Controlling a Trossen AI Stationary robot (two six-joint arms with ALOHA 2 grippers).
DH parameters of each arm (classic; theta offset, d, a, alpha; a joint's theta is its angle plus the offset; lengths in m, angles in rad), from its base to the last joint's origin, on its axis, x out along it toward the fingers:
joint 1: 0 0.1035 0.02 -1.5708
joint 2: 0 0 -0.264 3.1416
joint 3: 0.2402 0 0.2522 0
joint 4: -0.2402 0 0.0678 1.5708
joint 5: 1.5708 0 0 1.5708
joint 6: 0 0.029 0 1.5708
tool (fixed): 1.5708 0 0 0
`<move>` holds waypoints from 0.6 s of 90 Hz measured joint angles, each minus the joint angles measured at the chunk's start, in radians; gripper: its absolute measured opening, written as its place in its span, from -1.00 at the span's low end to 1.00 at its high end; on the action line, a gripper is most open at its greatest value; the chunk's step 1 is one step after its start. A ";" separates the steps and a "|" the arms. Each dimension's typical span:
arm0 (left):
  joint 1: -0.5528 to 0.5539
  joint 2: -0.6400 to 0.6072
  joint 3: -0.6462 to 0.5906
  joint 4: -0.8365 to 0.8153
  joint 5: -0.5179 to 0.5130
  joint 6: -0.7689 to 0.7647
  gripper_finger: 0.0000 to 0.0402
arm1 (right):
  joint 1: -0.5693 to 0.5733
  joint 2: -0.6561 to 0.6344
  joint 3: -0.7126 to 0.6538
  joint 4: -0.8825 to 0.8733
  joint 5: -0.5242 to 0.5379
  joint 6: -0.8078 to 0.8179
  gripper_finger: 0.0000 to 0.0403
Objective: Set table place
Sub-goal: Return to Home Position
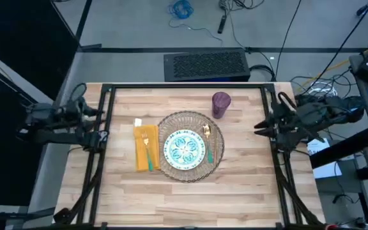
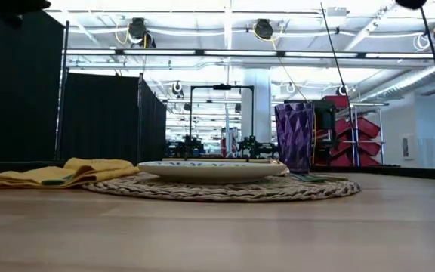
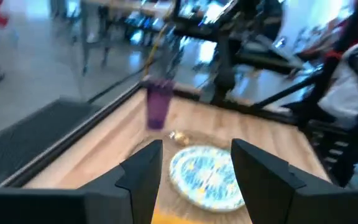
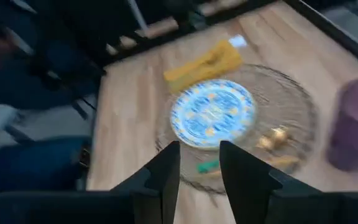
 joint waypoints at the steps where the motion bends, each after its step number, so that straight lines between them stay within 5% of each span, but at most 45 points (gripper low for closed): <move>1: 0.000 -0.004 -0.011 0.015 0.005 0.005 -0.11 | 0.003 -0.012 -0.022 0.032 0.000 -0.006 -0.51; 22: 0.000 -0.014 -0.190 0.287 0.058 0.091 -0.11 | 0.005 -0.132 -0.387 0.455 0.005 -0.137 -0.51; 54: 0.000 -0.014 -0.302 0.486 0.052 0.178 -0.11 | -0.195 -0.055 -0.573 0.865 -0.076 -0.404 -0.59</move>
